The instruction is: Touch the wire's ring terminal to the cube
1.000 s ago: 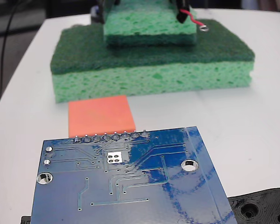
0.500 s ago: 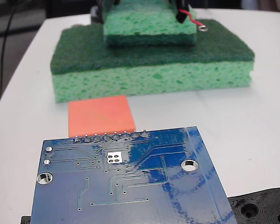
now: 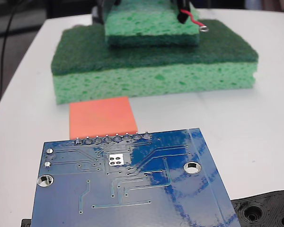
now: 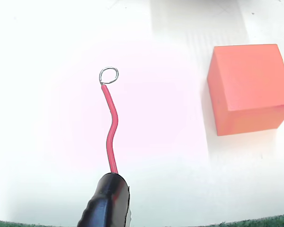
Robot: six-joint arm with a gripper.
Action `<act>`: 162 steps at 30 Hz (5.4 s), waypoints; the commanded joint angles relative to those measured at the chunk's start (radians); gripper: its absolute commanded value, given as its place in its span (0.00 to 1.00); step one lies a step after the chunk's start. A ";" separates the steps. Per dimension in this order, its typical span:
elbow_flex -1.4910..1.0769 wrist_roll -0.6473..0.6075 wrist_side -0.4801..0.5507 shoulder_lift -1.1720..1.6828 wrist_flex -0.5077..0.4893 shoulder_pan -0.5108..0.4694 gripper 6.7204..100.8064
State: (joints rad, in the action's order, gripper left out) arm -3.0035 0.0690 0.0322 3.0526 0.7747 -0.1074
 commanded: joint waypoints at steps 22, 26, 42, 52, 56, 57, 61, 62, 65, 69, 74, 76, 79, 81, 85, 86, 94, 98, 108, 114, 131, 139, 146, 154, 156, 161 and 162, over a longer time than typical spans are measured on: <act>0.249 -0.029 0.035 -0.143 0.097 -0.083 0.99; 0.339 -0.052 0.046 -0.230 0.101 -0.114 0.99; 0.543 -0.158 0.123 -0.586 0.046 -0.244 0.99; 0.509 -0.215 0.176 -0.609 0.040 -0.327 0.99; 0.479 -0.207 0.178 -0.620 0.009 -0.327 0.99; 0.469 -0.207 0.178 -0.623 -0.002 -0.325 0.99; 0.442 -0.210 0.176 -0.655 -0.044 -0.324 0.99; 0.442 -0.212 0.173 -0.667 -0.049 -0.322 0.99; 0.453 -0.215 0.167 -0.706 -0.057 -0.314 0.99; 0.466 -0.219 0.155 -0.747 -0.061 -0.307 0.99; 0.453 -0.222 0.153 -0.750 -0.081 -0.307 0.99; 0.454 -0.225 0.150 -0.758 -0.081 -0.307 0.99; 0.453 -0.229 0.150 -0.762 -0.084 -0.313 0.99; 0.453 -0.230 0.150 -0.770 -0.084 -0.314 0.99; 0.472 -0.232 0.141 -0.805 -0.081 -0.314 0.99; 0.480 -0.232 0.138 -0.819 -0.078 -0.313 0.99; 0.485 -0.232 0.133 -0.839 -0.080 -0.318 0.99; 0.480 -0.229 0.130 -0.831 -0.074 -0.318 0.99; 0.476 -0.229 0.130 -0.833 -0.075 -0.319 0.99; 0.472 -0.229 0.133 -0.833 -0.080 -0.319 0.99; 0.566 -0.169 0.153 -0.644 0.026 -0.235 0.99; 0.512 -0.071 0.153 -0.397 0.052 -0.095 0.99; 0.268 -0.037 0.178 -0.086 0.021 -0.025 0.99; 0.178 -0.020 0.160 0.000 -0.009 0.046 0.99; 0.164 0.002 0.129 0.002 -0.029 0.083 0.99; 0.156 0.018 0.046 0.002 -0.003 0.155 0.99; 0.152 0.011 0.043 0.002 0.002 0.152 0.99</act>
State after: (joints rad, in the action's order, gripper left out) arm -2.8547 0.0813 0.0813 3.0526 0.7762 0.0445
